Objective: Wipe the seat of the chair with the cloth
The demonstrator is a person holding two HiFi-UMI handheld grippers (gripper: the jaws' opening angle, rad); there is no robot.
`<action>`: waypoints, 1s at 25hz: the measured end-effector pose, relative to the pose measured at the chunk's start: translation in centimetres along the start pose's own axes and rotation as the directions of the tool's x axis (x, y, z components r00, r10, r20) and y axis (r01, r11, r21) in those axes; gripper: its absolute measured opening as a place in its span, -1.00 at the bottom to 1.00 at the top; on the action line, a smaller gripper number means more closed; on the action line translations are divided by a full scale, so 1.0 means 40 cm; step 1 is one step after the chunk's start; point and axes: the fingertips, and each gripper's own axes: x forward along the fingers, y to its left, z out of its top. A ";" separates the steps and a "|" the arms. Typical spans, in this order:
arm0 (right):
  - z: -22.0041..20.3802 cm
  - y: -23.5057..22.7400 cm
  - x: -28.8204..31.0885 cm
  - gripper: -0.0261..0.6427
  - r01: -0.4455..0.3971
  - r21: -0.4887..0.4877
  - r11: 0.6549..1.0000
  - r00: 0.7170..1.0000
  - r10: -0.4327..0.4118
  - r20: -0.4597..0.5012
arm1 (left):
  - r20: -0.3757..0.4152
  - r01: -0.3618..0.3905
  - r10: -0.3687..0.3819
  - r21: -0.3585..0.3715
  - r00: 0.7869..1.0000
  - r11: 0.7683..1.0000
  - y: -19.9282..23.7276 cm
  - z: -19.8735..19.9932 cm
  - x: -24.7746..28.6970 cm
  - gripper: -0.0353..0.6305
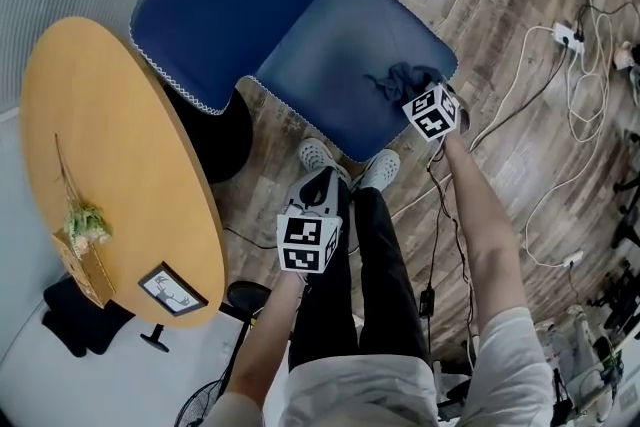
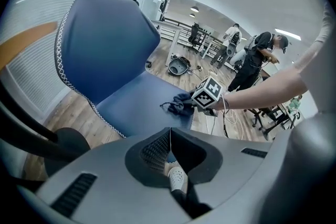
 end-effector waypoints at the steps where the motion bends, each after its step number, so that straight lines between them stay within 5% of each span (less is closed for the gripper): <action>1: 0.002 -0.019 0.002 -0.71 0.015 -0.007 1.000 1.000 -0.015 -0.010 | -0.001 0.001 -0.001 0.000 1.000 1.000 0.000 0.001 0.003 -0.81; 8: -0.057 -0.212 -0.020 -0.71 0.160 0.095 0.983 0.984 -0.151 -0.096 | -0.022 0.026 -0.025 0.036 0.999 0.999 -0.034 0.006 0.012 -0.81; 14: -0.180 -0.322 -0.062 -0.72 0.297 0.216 0.930 0.944 -0.252 -0.214 | -0.030 0.037 -0.036 0.045 0.999 0.998 -0.035 -0.004 0.013 -0.81; 18: -0.227 -0.309 -0.091 -0.73 0.337 0.327 0.883 0.937 -0.280 -0.211 | -0.026 0.041 -0.040 0.035 0.999 0.999 -0.039 -0.009 0.021 -0.81; 25: -0.229 -0.158 -0.104 -0.76 0.364 0.344 0.865 0.931 -0.349 -0.109 | 0.001 0.029 -0.029 0.022 1.000 0.999 -0.033 -0.008 0.020 -0.81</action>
